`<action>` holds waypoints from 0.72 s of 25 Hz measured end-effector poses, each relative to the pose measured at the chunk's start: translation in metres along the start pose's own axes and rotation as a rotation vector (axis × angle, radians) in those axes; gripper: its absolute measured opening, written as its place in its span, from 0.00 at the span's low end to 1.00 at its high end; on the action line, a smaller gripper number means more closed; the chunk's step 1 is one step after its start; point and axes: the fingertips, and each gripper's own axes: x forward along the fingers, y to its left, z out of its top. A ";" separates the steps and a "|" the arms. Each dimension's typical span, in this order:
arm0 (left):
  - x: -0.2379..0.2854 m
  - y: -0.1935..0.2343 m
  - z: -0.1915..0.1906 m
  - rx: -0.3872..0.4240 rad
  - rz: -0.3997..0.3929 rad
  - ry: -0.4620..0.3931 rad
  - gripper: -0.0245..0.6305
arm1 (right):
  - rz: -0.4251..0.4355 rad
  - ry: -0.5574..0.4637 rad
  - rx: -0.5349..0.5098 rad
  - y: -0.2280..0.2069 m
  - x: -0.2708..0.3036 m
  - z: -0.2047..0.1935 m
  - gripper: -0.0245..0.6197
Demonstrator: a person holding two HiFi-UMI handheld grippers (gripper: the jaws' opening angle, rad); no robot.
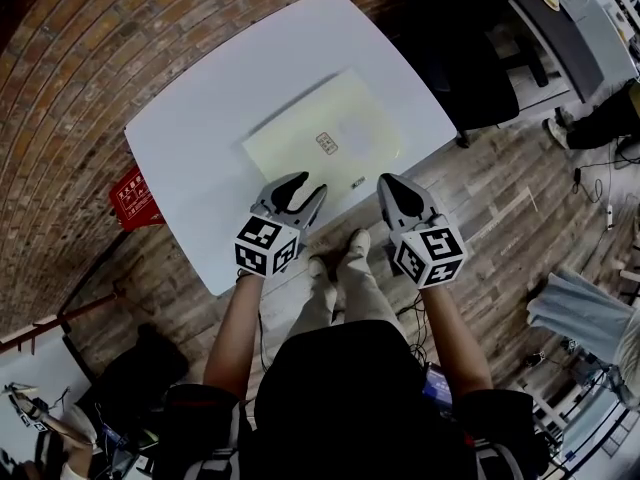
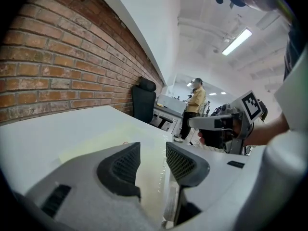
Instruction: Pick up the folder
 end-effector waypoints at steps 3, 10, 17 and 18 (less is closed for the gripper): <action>0.008 0.010 -0.003 0.033 0.017 0.019 0.29 | 0.001 0.015 0.006 -0.001 0.004 -0.006 0.09; 0.029 0.039 -0.006 0.083 0.060 0.053 0.42 | 0.004 0.056 0.016 -0.004 0.008 -0.025 0.09; 0.048 0.054 -0.011 0.184 0.061 0.118 0.51 | -0.030 0.054 0.062 -0.020 0.010 -0.030 0.09; 0.050 0.054 -0.013 0.201 0.059 0.131 0.52 | -0.031 0.058 0.065 -0.021 0.010 -0.032 0.09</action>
